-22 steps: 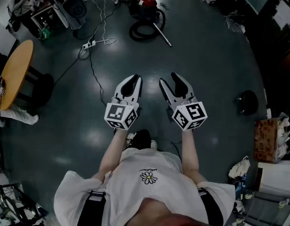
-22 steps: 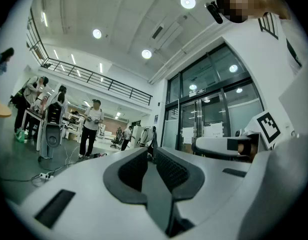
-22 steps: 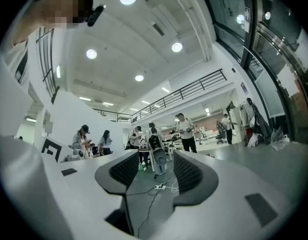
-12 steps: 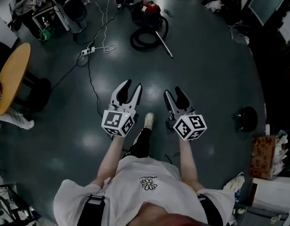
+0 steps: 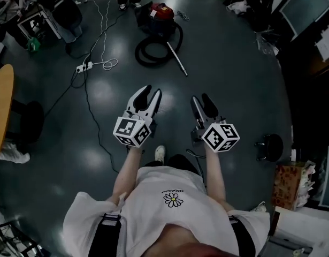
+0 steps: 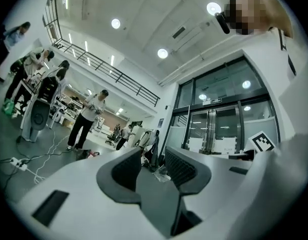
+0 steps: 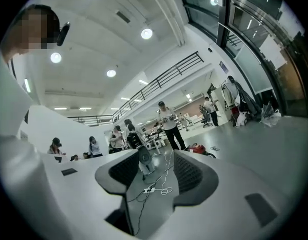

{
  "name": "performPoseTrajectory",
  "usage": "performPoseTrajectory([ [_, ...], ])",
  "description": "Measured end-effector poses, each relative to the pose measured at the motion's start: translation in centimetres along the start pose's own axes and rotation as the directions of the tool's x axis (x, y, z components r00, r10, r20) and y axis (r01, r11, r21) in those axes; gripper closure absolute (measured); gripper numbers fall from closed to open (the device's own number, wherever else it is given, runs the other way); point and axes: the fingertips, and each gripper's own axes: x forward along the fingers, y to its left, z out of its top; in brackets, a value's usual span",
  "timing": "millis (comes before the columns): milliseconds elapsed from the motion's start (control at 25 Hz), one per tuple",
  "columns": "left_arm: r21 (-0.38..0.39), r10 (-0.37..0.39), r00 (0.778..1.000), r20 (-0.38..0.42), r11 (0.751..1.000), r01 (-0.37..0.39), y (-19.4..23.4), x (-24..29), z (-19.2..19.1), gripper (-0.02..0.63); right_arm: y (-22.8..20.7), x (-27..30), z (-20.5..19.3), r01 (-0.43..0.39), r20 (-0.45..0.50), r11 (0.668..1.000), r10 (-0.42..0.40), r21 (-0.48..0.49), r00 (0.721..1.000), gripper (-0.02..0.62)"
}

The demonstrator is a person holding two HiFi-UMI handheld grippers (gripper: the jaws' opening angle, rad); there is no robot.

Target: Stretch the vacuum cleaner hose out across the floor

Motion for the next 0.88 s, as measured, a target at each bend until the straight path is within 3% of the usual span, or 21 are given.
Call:
performPoseTrajectory([
  [200,0.021,-0.013,0.999,-0.044,1.0,0.013,3.4,7.4,-0.7,0.451,-5.6,6.8,-0.1,0.027,-0.082,0.999,-0.025,0.026,0.996,0.371],
  [560,0.058,0.005,0.995,-0.097,0.998,0.001,15.6,24.4,-2.6,0.451,-16.8,26.0,-0.8,0.03,-0.17,0.998,-0.019,0.062,0.985,0.371],
  [880,0.123,0.085,0.992,-0.096,0.99,-0.073,26.6,39.1,0.9,0.451,-24.0,42.7,4.5,0.004,-0.213,0.999,0.004,0.038,0.977,0.371],
])
